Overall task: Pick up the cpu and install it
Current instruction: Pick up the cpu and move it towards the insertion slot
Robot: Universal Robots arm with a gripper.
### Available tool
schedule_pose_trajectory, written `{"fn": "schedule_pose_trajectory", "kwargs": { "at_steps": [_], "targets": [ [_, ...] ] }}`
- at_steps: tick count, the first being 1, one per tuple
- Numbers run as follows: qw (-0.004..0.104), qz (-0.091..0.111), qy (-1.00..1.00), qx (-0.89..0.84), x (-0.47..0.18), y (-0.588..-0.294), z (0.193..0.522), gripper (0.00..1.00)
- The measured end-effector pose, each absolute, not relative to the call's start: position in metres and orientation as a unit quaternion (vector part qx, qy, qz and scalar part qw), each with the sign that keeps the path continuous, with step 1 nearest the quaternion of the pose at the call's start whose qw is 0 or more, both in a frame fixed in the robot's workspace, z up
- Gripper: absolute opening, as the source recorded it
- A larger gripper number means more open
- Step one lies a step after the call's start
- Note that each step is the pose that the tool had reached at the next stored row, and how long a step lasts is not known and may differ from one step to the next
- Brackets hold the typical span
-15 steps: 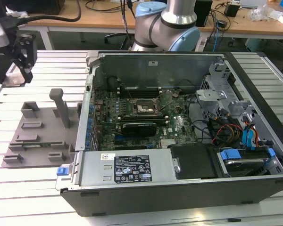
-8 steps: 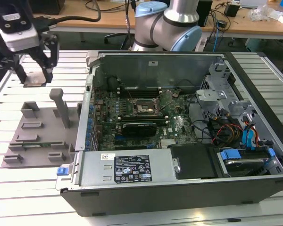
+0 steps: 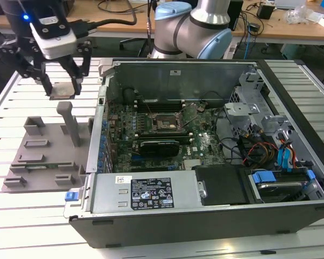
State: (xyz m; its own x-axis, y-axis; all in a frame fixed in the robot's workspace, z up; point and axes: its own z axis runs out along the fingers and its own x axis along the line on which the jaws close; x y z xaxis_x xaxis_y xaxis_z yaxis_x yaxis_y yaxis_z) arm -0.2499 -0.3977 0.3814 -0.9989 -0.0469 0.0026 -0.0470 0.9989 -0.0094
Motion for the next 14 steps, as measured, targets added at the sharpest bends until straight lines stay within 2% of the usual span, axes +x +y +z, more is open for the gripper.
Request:
{"fn": "schedule_pose_trajectory", "kwargs": {
  "at_steps": [14],
  "targets": [
    [0.005,0.005,-1.0,0.023,-0.192,-0.397,0.381,0.55]
  ]
}}
